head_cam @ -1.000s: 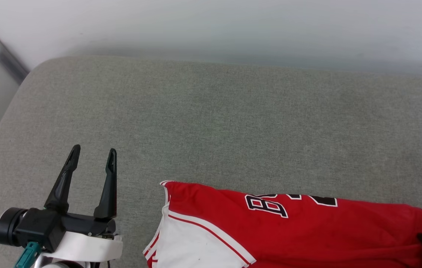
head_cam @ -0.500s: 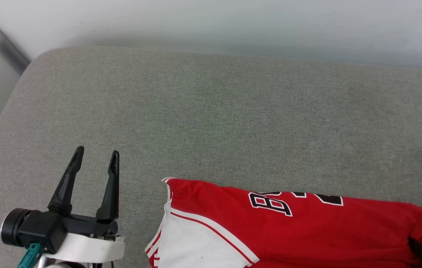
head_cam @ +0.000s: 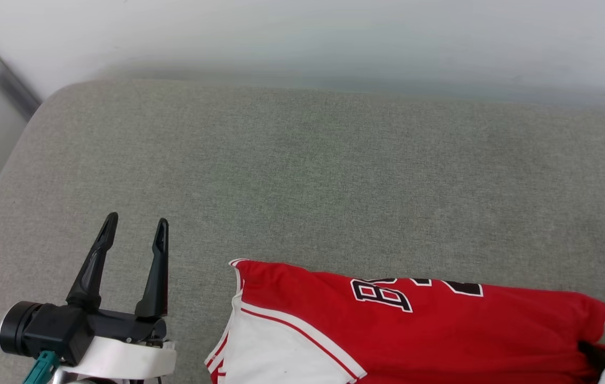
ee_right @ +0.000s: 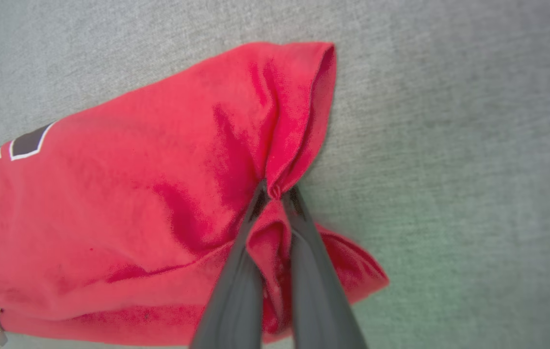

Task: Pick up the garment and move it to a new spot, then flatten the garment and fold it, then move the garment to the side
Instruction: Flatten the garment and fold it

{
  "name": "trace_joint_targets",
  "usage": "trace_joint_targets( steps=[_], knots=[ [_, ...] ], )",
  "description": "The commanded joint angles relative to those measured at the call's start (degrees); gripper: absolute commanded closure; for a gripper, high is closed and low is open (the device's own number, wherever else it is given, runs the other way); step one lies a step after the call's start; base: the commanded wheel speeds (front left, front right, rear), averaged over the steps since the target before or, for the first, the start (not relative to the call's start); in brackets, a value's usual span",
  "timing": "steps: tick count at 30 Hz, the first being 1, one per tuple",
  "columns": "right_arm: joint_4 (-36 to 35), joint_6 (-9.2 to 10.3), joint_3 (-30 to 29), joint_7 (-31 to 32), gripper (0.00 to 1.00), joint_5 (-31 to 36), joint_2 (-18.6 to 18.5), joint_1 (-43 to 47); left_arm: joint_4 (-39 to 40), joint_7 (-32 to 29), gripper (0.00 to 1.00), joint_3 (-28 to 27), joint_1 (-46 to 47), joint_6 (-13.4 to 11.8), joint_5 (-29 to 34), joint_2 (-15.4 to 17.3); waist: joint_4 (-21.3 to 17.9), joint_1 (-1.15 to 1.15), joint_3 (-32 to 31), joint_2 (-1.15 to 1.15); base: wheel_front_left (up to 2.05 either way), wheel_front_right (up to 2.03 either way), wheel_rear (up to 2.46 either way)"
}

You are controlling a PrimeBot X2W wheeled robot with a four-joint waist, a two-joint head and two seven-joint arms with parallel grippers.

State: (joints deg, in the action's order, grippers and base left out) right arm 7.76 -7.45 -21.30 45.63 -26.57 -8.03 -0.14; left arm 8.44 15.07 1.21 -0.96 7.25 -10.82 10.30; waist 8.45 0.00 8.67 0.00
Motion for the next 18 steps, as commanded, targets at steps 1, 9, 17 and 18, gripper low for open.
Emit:
trace_joint_targets(
  steps=[1, 9, 17, 18],
  knots=[
    [-0.04, -0.01, -1.56, -0.26, 1.0, -0.13, -0.83, 0.13, 0.33, 0.12, 0.0, -0.37, -0.94, 0.1, 0.05, -0.18, -0.36, 0.0, -0.3, 0.0, 0.0, 0.0, 0.0],
    [1.2, -0.02, -8.69, -2.17, 1.0, 2.19, -3.88, -0.59, -0.37, 0.12, 0.0, 0.15, -1.41, 0.21, 0.42, -0.1, -1.38, 0.0, -0.81, 0.0, 0.0, 0.0, 0.0],
    [-1.82, -0.03, -8.54, -1.2, 1.0, 0.44, -3.38, 0.76, -0.47, 0.12, 0.0, 0.09, -2.19, 0.23, 0.18, -0.17, -2.69, 0.0, -1.84, 0.0, 0.0, 0.0, 0.0],
    [-3.11, -0.03, -7.67, -0.77, 1.0, 0.31, -3.36, 1.36, -0.47, 0.12, 0.0, 0.14, -2.22, 0.23, 0.19, -0.2, -2.83, 0.0, -1.98, 0.0, 0.0, 0.0, 0.0]
  ],
)
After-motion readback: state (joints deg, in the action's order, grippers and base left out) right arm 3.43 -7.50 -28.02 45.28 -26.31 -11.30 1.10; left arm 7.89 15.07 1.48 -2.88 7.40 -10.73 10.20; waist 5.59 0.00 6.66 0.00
